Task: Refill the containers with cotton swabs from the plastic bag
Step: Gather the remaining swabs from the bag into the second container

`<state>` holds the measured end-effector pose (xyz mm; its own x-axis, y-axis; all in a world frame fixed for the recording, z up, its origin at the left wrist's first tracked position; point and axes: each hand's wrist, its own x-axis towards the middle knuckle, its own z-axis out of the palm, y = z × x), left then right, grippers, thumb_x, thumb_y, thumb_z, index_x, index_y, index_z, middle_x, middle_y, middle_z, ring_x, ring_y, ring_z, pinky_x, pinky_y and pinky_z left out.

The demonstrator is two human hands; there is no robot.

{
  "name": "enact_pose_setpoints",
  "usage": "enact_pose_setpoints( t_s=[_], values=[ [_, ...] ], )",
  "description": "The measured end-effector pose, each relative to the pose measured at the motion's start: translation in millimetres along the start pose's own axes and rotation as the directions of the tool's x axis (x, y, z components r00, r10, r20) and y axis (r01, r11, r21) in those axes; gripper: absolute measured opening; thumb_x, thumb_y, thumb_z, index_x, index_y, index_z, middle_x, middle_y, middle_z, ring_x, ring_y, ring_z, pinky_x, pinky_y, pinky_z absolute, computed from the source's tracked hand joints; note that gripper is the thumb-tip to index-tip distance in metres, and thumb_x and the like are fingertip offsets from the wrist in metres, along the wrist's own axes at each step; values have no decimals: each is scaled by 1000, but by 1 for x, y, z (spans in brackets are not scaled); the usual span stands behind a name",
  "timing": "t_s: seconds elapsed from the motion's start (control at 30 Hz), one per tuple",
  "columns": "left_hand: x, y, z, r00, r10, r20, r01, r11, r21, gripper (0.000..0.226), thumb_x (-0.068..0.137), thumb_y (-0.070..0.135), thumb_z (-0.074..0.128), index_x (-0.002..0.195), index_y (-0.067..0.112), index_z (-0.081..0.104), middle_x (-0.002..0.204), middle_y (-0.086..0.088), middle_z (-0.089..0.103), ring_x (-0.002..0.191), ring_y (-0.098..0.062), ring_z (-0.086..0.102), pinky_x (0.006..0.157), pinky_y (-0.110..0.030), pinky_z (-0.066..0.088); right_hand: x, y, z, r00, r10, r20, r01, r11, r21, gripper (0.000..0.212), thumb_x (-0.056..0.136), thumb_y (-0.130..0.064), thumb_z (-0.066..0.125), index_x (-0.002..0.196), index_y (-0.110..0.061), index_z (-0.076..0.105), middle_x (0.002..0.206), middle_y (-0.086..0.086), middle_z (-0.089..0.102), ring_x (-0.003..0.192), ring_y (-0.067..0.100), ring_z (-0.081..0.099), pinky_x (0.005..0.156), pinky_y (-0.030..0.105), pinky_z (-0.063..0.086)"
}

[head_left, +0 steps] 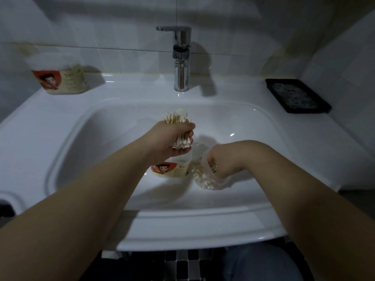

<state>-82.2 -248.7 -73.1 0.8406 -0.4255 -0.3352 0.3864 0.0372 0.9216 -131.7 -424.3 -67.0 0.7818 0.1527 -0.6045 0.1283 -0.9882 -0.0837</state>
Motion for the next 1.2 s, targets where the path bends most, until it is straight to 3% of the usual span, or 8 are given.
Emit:
enact_pose_setpoints(
  t_s=[0.23,0.37,0.5,0.63,0.73,0.87,1.0,1.2],
  values=[
    [1,-2,-1,1000,5,5,-5,999,42,5,95,17,69,92,15,66,76,0,67,67,-12,65,77,-35,59,4,-1,0,992,-60,-111,57,998,-32,25,89,-8,53,73,-24,63,73,-2,62,68,17,56,65,32,47],
    [3,-4,-2,1000,12,14,-13,999,52,4,94,18,70,93,16,66,77,1,67,68,-12,65,74,-34,58,-1,-4,-3,982,-68,-176,58,997,-59,18,91,-9,51,84,-19,64,82,-1,63,70,14,54,58,27,42],
    [2,-4,-2,1000,25,9,-26,998,57,5,95,18,70,97,14,66,77,1,68,69,-12,66,76,-34,59,-1,-3,-7,934,-61,-353,75,997,25,20,91,-13,54,97,-15,72,94,2,69,86,22,65,74,34,54],
    [1,-3,-1,996,86,20,-86,996,37,4,95,16,68,96,14,66,81,-2,69,74,-15,66,79,-36,57,-2,3,-11,881,-3,-473,121,968,220,29,87,-4,59,90,-26,79,75,-17,66,66,3,64,62,16,48],
    [-2,0,3,978,191,81,-194,981,20,4,98,13,64,94,15,64,90,-6,72,81,-18,69,76,-33,57,-7,5,-14,832,43,-553,156,938,309,28,85,-5,63,86,-29,79,62,-17,62,56,-2,62,53,8,44],
    [-3,-2,7,963,243,114,-264,935,236,7,94,10,68,96,5,72,99,-16,77,92,-27,76,76,-38,60,-13,6,-17,782,86,-617,191,910,369,28,83,-5,63,86,-28,79,68,-3,72,52,8,69,52,20,56],
    [-2,-7,5,961,266,71,-260,795,548,13,89,18,73,92,5,76,86,-7,79,92,-29,74,89,-43,58,-13,8,-17,809,96,-580,164,910,380,29,82,-6,65,88,-29,81,69,-7,70,50,4,65,47,12,45],
    [3,-10,1,969,246,5,-197,766,611,14,88,27,74,91,13,77,81,2,78,85,-22,74,74,-35,56,-16,12,-21,743,111,-660,236,880,413,24,86,-11,67,92,-29,81,71,-13,67,60,4,67,60,13,46]
  ],
)
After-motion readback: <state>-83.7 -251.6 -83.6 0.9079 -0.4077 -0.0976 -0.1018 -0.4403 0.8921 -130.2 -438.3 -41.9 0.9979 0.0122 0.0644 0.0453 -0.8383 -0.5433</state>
